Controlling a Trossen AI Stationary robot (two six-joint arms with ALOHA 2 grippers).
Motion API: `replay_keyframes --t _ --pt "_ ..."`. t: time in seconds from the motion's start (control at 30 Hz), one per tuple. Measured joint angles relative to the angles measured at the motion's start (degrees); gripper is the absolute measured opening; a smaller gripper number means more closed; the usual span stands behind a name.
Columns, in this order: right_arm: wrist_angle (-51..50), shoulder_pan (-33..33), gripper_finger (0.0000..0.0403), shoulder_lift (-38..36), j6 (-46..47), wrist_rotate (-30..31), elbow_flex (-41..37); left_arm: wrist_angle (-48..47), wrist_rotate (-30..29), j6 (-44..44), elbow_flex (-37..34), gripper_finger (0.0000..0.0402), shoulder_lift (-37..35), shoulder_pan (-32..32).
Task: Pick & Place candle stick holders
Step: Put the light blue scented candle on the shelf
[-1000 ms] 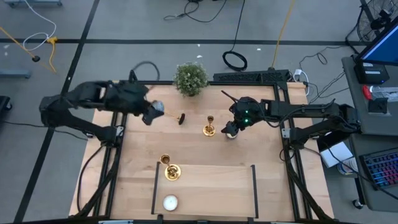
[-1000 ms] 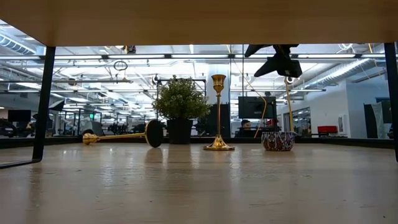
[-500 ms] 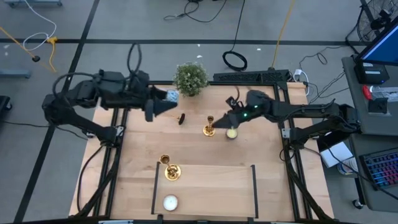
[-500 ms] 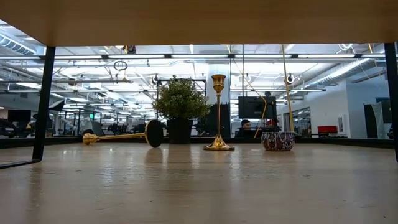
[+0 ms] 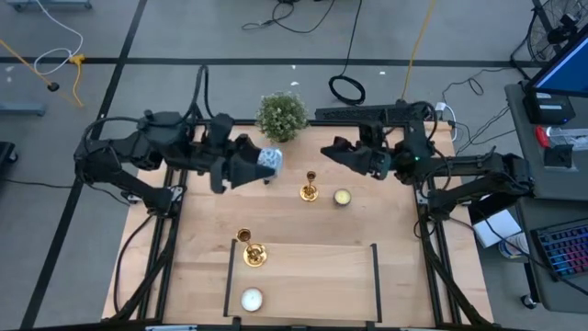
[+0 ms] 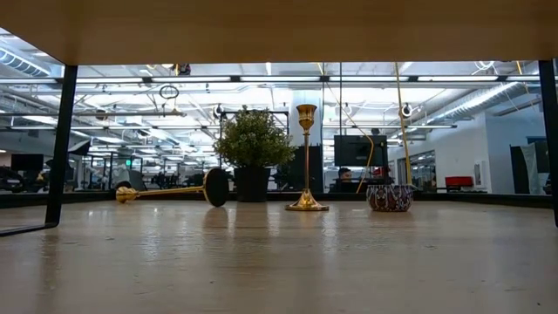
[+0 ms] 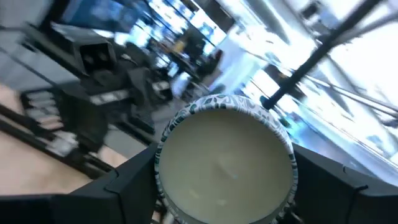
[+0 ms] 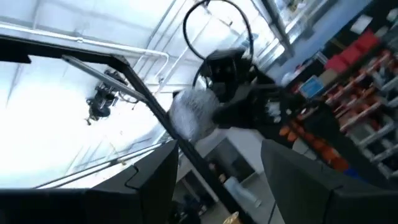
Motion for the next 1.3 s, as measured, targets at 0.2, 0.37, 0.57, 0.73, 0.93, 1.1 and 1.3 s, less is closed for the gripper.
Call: replay_keyframes --t 0.2,0.37,0.57,0.73,0.93,1.1,1.3 --pt "-3.6 2.3 0.0226 0.0 5.4 5.5 0.0 -4.5 6.6 0.0 0.1 0.0293 -1.0 0.0" --pt "-12.9 4.2 0.0226 0.0 14.8 -0.2 0.0 -15.5 10.7 2.3 0.0 0.0293 -1.3 -0.4" --pt "-26.4 7.3 0.0226 0.0 17.8 -5.5 4.3 -23.7 14.8 5.5 0.0 0.0293 -0.1 -0.4" --pt "-43.6 7.6 0.0226 0.0 13.2 -8.3 12.3 -24.5 16.8 9.7 0.0 0.0293 1.3 -0.4" --pt "-54.7 7.6 0.0224 0.0 6.3 -2.3 19.8 -26.3 16.4 11.7 0.4 0.0293 3.5 0.8" --pt "-61.2 8.2 0.0205 0.0 -1.5 5.6 21.9 -29.0 14.2 10.7 7.1 0.0293 8.8 3.2" --pt "-68.3 8.8 0.0186 0.0 -9.2 17.0 21.9 -45.8 12.2 5.9 26.2 0.0293 20.4 7.3"
